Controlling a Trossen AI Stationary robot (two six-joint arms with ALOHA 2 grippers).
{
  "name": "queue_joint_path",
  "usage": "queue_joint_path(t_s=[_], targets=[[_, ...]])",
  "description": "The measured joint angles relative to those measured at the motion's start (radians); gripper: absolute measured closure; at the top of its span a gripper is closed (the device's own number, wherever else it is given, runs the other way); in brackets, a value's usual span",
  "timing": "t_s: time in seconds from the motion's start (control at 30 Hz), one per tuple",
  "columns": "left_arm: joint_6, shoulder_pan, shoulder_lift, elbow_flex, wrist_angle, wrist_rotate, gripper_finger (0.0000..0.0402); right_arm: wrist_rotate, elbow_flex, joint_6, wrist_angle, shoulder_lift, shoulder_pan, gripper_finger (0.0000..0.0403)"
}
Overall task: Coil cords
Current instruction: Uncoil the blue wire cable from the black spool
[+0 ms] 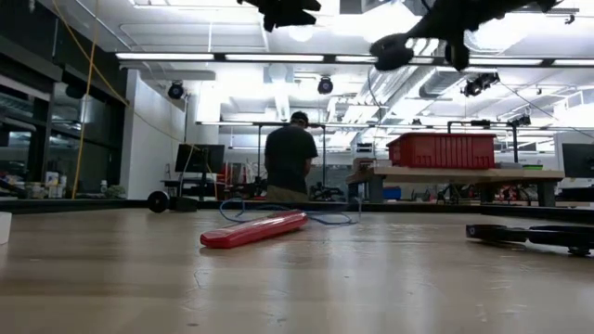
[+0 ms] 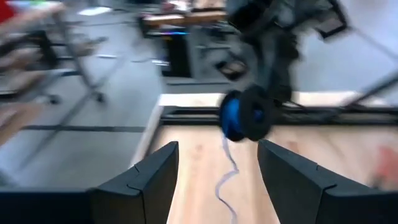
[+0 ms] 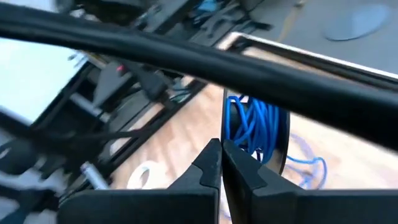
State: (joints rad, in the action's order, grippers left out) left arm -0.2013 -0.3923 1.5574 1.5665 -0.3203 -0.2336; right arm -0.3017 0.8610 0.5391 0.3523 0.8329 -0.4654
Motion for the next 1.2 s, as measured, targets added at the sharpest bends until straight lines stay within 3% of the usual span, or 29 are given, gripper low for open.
queue_joint_path(t_s=[0.2,0.53,0.7,0.97,1.2], targets=[[0.006,-0.011,0.000,0.000,-0.048,-0.244,0.0188,-0.058,0.085,-0.038,-0.015,0.081,0.071,0.0403],[0.111,-0.020,0.048,-0.001,-0.137,-0.268,0.0188,-0.105,0.236,-0.077,-0.029,0.165,0.102,0.0403],[0.197,-0.024,0.069,0.000,-0.063,-0.360,0.0188,-0.104,0.289,-0.103,-0.029,0.182,0.102,0.0403],[0.240,-0.013,0.089,0.002,0.107,-0.366,0.0188,-0.104,0.300,-0.092,-0.028,0.189,0.102,0.0403],[0.189,-0.015,0.098,0.000,0.104,-0.236,0.0188,-0.105,0.300,-0.077,-0.028,0.189,0.102,0.0403]])
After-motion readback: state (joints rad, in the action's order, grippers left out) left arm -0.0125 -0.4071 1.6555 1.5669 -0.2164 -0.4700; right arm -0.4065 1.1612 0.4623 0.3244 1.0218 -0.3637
